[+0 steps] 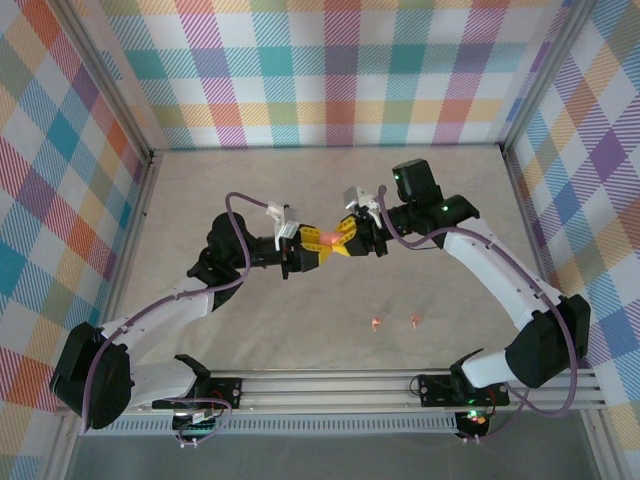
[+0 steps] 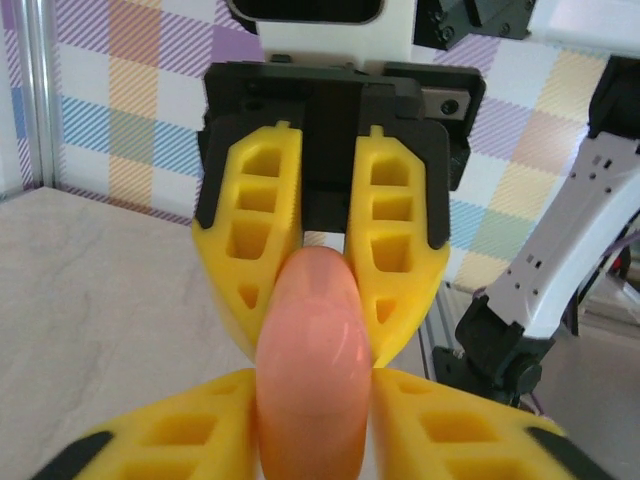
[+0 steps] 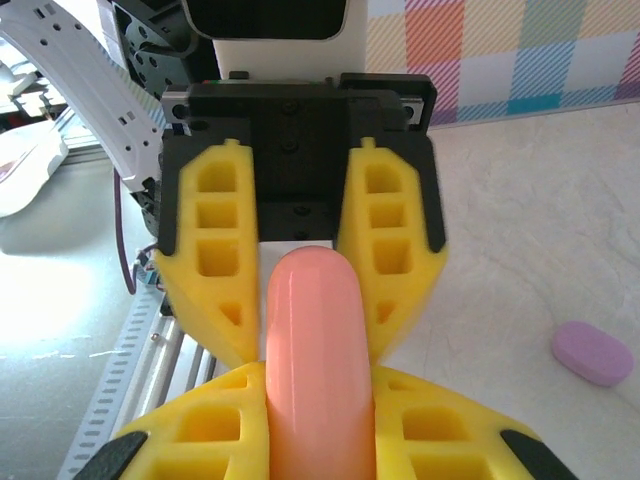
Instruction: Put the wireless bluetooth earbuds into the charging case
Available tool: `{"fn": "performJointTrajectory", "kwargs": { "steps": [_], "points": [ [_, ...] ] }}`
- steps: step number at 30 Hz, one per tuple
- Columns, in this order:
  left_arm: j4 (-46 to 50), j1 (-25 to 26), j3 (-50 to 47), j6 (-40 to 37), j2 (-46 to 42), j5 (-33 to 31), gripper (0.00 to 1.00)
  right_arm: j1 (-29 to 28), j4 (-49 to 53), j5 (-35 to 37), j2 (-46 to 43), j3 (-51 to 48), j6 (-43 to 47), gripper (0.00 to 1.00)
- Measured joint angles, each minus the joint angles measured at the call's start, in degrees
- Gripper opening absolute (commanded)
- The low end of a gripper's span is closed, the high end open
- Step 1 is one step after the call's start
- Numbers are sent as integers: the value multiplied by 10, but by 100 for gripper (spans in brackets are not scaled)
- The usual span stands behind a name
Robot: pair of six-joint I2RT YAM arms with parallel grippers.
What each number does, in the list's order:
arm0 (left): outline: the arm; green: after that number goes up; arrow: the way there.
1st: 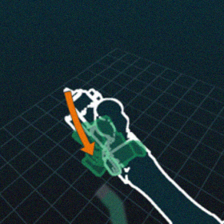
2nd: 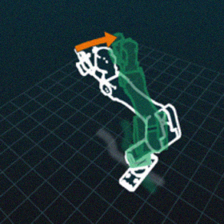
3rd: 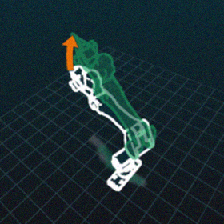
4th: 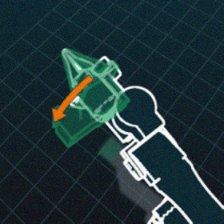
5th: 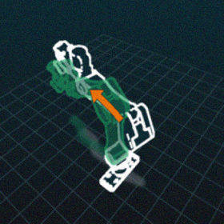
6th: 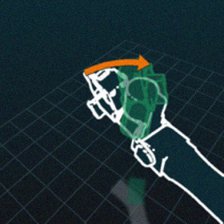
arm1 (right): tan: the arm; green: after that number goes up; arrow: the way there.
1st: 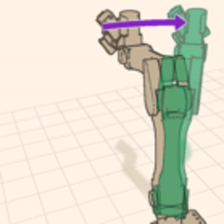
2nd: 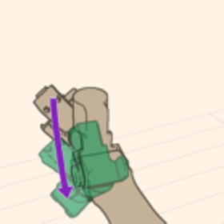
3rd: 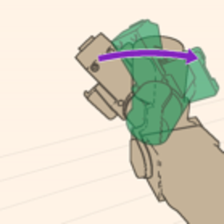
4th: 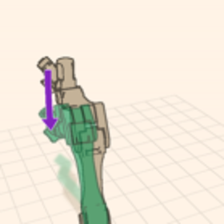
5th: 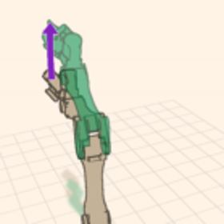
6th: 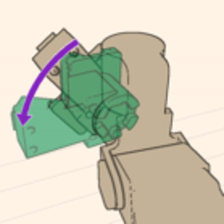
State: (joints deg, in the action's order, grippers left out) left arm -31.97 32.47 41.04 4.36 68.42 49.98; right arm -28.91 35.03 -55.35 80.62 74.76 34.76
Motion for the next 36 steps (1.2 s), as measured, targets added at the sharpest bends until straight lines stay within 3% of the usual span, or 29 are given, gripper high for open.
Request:
{"fn": "performJointTrajectory", "kwargs": {
  "steps": [4,7,10,13,26,30,36],
  "points": [
    [25,-1,12,-11,3,2,20,4,2,-7,5,2,-1,7],
    [35,-1,15,-12,3,1,11,4,0,-7,6,2,-9,8],
    [37,-1,16,-12,3,1,6,4,-3,-6,6,2,-13,28],
    [43,-1,16,-17,1,-4,4,2,-5,2,5,2,-15,36],
    [108,1,16,-59,-23,-14,0,8,-11,53,-28,5,-63,45],
    [108,1,16,-59,-22,-15,0,8,-7,58,-29,4,-63,55],
    [93,1,16,-56,-10,-23,0,8,-5,53,-38,-18,-64,59]
  ]
}}
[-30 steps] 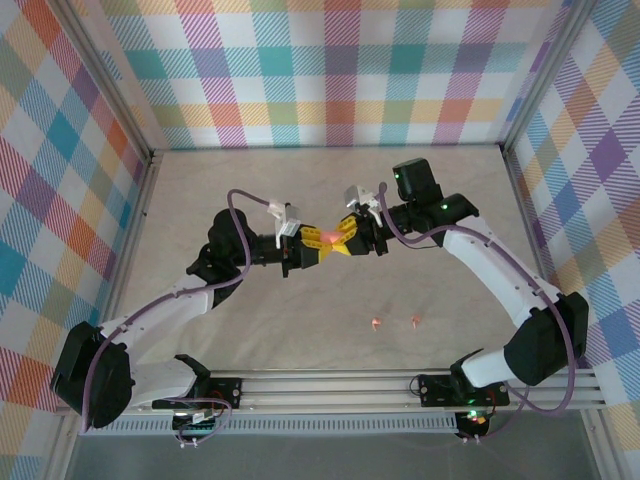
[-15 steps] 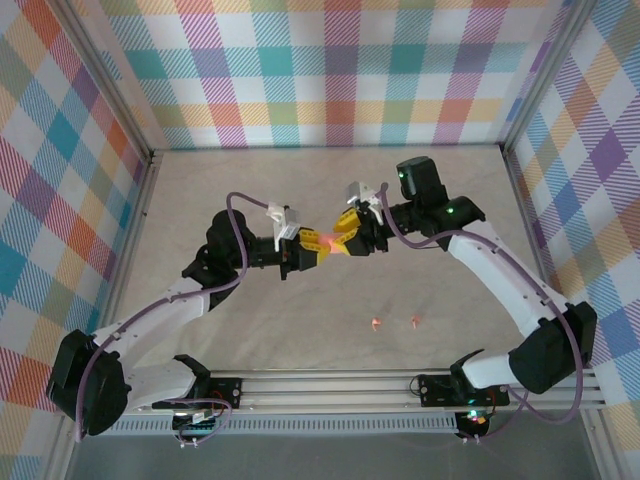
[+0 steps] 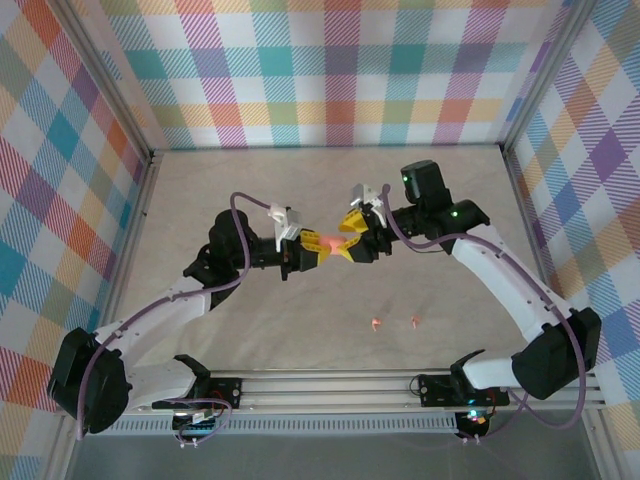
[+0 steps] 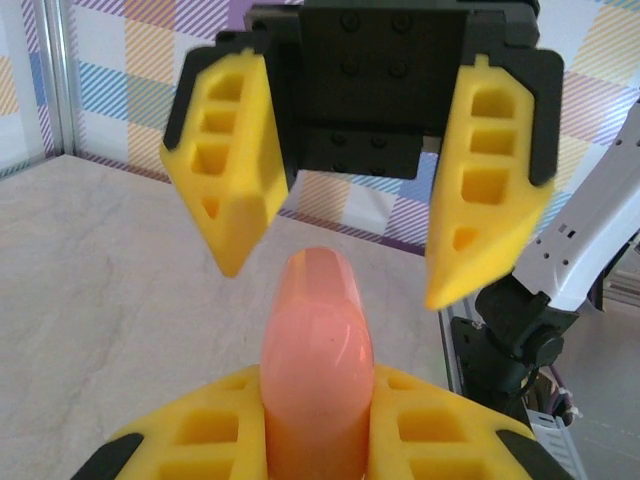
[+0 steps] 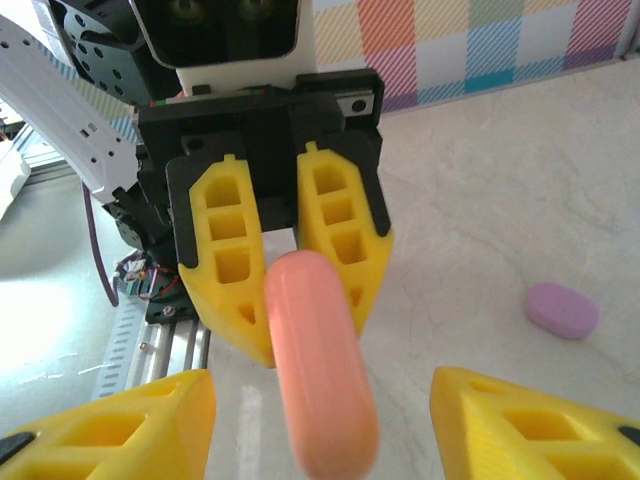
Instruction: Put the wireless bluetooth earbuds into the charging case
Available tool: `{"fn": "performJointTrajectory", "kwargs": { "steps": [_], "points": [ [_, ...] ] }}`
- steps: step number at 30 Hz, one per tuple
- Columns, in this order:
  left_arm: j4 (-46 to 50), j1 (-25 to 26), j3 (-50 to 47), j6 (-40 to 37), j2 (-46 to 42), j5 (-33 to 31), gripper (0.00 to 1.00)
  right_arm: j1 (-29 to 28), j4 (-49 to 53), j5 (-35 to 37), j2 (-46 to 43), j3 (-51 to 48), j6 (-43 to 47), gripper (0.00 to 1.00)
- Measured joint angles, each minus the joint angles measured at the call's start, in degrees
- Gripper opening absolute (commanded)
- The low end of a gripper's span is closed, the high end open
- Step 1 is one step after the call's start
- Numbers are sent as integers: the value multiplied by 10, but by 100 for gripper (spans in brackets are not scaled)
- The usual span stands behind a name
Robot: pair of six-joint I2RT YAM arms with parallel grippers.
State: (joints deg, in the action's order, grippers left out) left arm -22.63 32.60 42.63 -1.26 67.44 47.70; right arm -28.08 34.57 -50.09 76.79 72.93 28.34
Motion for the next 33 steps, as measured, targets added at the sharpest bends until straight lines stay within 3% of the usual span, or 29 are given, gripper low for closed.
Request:
{"fn": "performJointTrajectory", "kwargs": {
  "steps": [17,23,33],
  "points": [
    [2,-2,0,2,15,-30,0,-1,56,90,61,74,-16,51],
    [9,4,-1,1,9,-2,0,11,38,146,70,112,-46,51],
    [4,6,-25,-6,-8,-24,0,15,14,163,57,78,-74,52]
  ]
}}
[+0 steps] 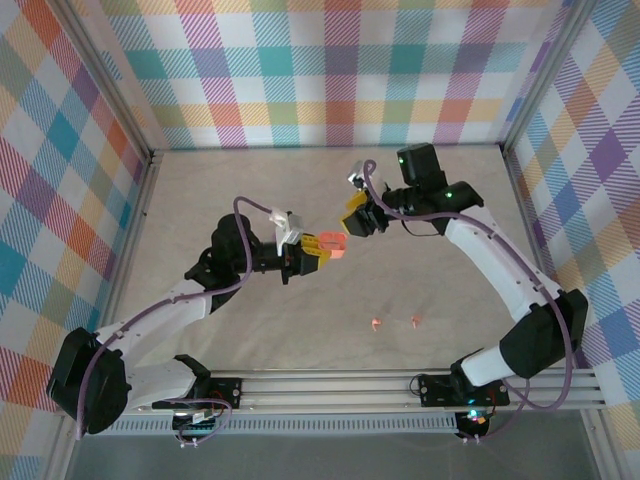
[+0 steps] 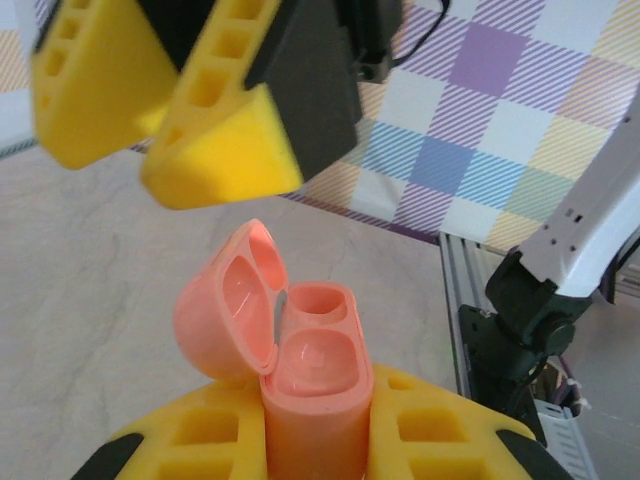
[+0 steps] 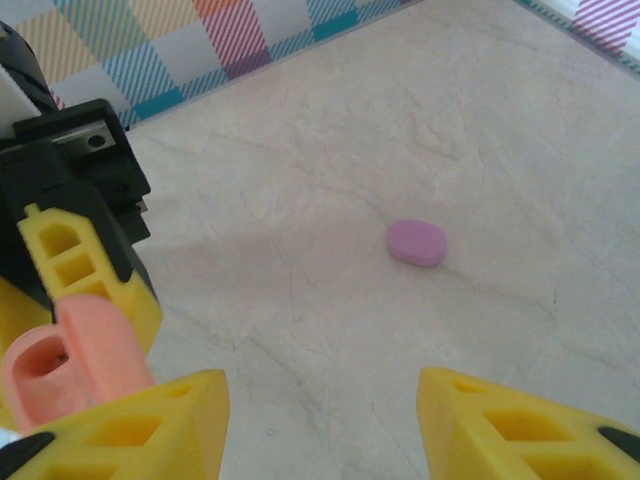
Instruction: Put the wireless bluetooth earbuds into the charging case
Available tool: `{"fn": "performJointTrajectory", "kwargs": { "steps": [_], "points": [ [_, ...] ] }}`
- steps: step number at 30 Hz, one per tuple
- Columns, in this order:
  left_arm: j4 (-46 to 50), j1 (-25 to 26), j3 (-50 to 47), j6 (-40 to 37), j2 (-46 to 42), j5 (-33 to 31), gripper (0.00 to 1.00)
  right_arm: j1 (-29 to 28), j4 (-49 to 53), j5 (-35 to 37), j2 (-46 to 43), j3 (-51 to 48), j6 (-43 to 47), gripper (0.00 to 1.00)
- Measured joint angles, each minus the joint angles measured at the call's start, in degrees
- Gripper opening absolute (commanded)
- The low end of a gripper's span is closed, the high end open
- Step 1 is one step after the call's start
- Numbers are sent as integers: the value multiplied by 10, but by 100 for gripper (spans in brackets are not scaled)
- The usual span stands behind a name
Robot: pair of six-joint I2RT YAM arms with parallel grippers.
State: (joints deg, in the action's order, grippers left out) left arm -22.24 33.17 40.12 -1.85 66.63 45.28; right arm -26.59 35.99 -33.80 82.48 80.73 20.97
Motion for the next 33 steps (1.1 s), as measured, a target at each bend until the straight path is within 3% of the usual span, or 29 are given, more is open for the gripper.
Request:
{"fn": "performJointTrajectory", "kwargs": {
  "steps": [9,17,24,33],
  "points": [
    [-9,0,-26,-7,3,-46,0,8,1,71,-78,-24,-149,51],
    [-7,0,-51,-17,-3,-72,0,27,38,133,-195,-174,-306,43],
    [-3,0,-63,-26,-36,-77,0,26,61,136,-218,-303,-476,46],
    [19,0,-82,-34,-66,-79,0,-50,71,219,-310,-445,-647,46]
  ]
}}
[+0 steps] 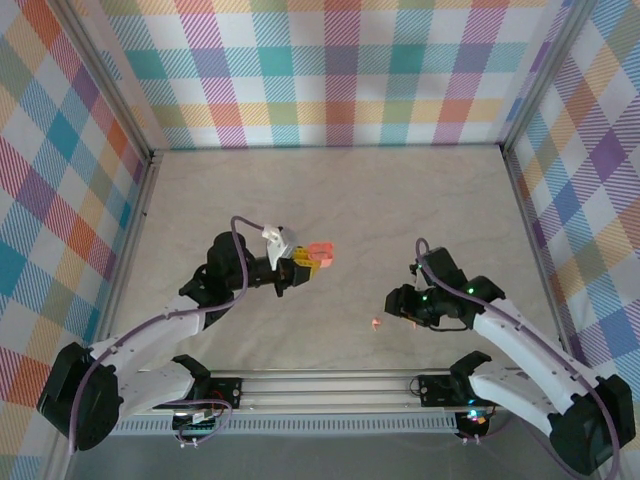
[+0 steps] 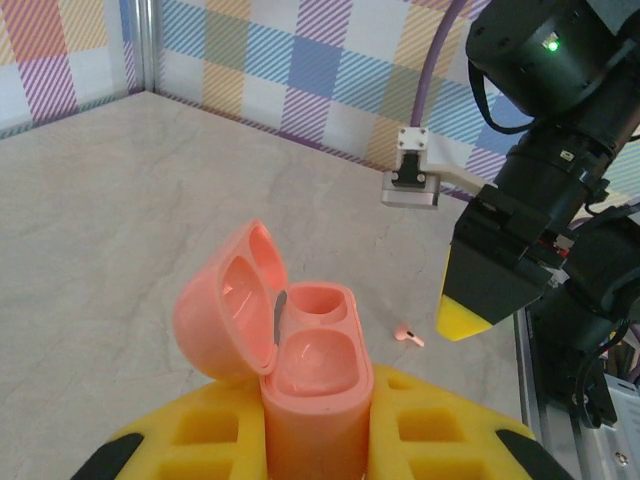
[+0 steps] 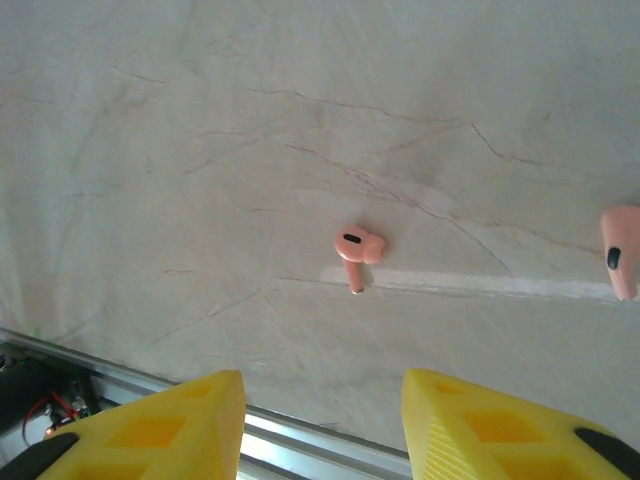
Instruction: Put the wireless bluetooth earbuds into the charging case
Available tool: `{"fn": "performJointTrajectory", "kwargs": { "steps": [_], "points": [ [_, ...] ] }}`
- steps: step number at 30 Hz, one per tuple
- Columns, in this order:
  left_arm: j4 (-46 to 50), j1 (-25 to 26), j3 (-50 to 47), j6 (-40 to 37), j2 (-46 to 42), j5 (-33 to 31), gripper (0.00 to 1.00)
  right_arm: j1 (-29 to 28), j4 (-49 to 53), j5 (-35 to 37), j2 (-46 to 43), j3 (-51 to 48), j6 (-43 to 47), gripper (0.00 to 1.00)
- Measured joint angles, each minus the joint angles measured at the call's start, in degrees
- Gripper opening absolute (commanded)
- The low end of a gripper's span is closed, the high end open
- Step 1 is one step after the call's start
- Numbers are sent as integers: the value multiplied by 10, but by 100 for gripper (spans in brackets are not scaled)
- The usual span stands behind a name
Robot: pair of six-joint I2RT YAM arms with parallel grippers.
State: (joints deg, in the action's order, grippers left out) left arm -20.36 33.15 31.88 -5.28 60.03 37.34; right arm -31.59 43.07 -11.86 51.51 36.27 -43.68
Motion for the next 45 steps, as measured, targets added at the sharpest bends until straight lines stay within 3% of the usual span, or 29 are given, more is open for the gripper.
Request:
{"fn": "performJointTrajectory", "kwargs": {
  "steps": [14,25,31,45],
  "points": [
    [68,0,-43,-21,-122,-35,0,-112,-37,72,165,19,-39,46],
    [83,0,-43,-21,-122,-41,0,-117,-79,68,232,45,-35,45],
    [83,0,-43,-21,-120,-40,0,-119,-74,80,237,46,-32,37],
    [94,1,-43,-21,-107,-40,0,-119,-82,84,268,46,-30,41]
  ]
}}
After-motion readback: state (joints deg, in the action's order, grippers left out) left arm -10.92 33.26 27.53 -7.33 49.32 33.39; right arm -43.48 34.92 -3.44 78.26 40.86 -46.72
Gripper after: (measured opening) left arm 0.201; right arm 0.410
